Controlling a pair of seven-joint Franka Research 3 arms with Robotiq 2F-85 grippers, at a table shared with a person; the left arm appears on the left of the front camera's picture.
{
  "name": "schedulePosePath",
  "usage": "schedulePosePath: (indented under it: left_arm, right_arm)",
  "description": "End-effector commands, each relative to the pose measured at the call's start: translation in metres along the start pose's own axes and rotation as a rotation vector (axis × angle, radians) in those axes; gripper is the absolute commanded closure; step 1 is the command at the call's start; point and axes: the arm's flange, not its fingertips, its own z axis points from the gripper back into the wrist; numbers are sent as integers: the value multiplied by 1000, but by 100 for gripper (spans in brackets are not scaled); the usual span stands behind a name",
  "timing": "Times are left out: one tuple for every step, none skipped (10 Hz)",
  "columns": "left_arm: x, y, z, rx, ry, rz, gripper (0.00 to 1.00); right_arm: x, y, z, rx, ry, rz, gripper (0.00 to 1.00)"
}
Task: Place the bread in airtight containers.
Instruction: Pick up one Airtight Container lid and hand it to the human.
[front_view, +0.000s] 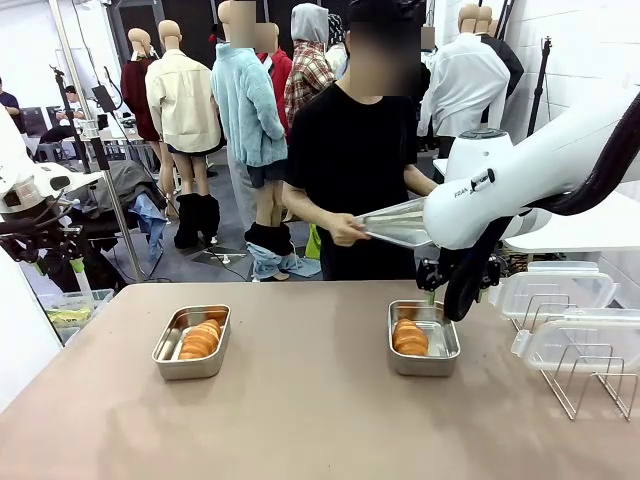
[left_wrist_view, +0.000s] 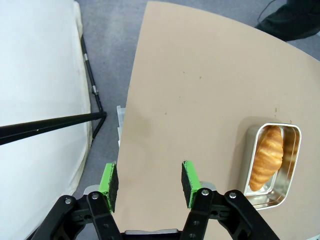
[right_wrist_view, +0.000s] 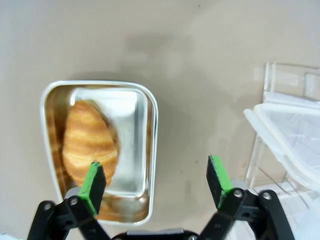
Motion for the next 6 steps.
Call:
schedulePosePath:
  left_arm:
    - [0,-2,2,20,-4,15,33]
    - [0,-2,2,20,-4,15,33]
    - [0,-2,2,20,-4,15,33]
    - [0,-2,2,20,-4,15,33]
    - [0,-2,2,20,-4,15,33]
    - [0,-2,2,20,-4,15,33]
  right_arm:
    - [-12,-31,57,26,-119,-18,0]
    - [-15,-46,78,17,-158,-33,0]
    - [-21,-67,99,0,-182,-70,0]
    - [-27,-96,118,-31,-187,-102,0]
    - [-37,-126,129,-38,-182,-90,0]
    - [-47,-161,136,-35,-167,-179,0]
